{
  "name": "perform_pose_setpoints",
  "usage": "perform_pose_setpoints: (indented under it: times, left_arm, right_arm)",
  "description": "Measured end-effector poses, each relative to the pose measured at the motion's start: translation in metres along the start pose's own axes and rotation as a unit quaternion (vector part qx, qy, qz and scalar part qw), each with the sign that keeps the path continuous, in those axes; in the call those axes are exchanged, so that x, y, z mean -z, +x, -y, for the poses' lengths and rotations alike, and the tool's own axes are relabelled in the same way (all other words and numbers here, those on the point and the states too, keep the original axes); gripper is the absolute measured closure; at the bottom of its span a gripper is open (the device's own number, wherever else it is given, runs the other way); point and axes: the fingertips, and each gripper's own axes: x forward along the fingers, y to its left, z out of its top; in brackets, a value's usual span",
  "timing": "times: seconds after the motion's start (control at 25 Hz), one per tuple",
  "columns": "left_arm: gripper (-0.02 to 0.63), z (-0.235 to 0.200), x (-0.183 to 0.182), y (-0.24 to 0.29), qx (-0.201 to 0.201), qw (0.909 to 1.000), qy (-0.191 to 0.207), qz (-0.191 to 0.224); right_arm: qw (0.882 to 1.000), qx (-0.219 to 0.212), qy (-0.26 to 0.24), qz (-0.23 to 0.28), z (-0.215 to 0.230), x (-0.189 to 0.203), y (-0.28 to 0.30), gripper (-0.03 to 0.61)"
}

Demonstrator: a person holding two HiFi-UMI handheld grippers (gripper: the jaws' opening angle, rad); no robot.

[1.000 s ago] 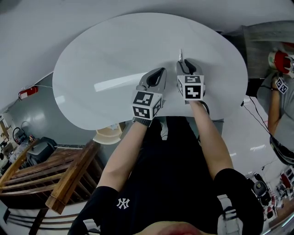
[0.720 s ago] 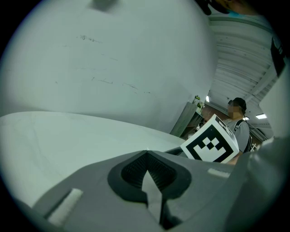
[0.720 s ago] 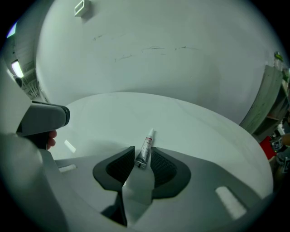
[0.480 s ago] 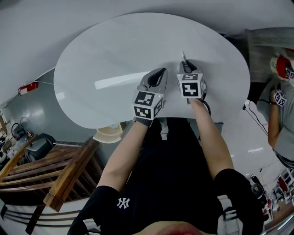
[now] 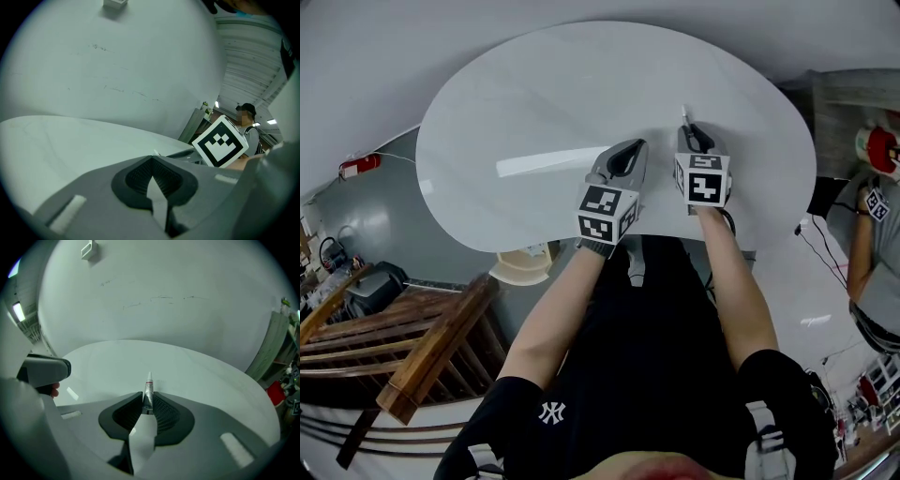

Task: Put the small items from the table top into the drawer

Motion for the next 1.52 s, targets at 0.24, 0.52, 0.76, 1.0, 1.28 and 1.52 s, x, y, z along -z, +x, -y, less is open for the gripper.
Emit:
perform_pose_setpoints:
  times: [0.24,0.52,0.76,1.0,1.28,1.52]
  left_arm:
    - [0.607,0.0,-0.002,-0.02,-0.006,0.9998,0.001,0.017]
    - [0.607,-0.003,0.006,-0.05,-0.015,0.9993,-0.001,0.033]
    - [0.607,-0.006,0.016,-0.08,-0.024,0.9986,-0.003,0.046]
    - [0.607,-0.01,0.028,-0.118,-0.036,0.9974,-0.006,0.063]
    - [0.607,-0.021,0.048,-0.169,-0.058,0.9949,-0.015,0.082]
    - [0.607,-0.035,0.065,-0.217,-0.083,0.9915,-0.023,0.098]
  right_arm:
    - [0.999,-0.018,0.004,0.033,-0.02,-0.014,-0.023,0.486]
    - [0.998,-0.029,-0.006,0.051,-0.048,-0.012,-0.04,0.486]
    - [0.996,-0.046,-0.011,0.078,-0.079,-0.008,-0.06,0.486]
    - [0.993,-0.062,-0.025,0.099,-0.117,-0.001,-0.084,0.486]
    - [0.988,-0.092,-0.043,0.121,-0.171,0.012,-0.11,0.486]
    - [0.982,-0.117,-0.064,0.132,-0.226,0.024,-0.127,0.486]
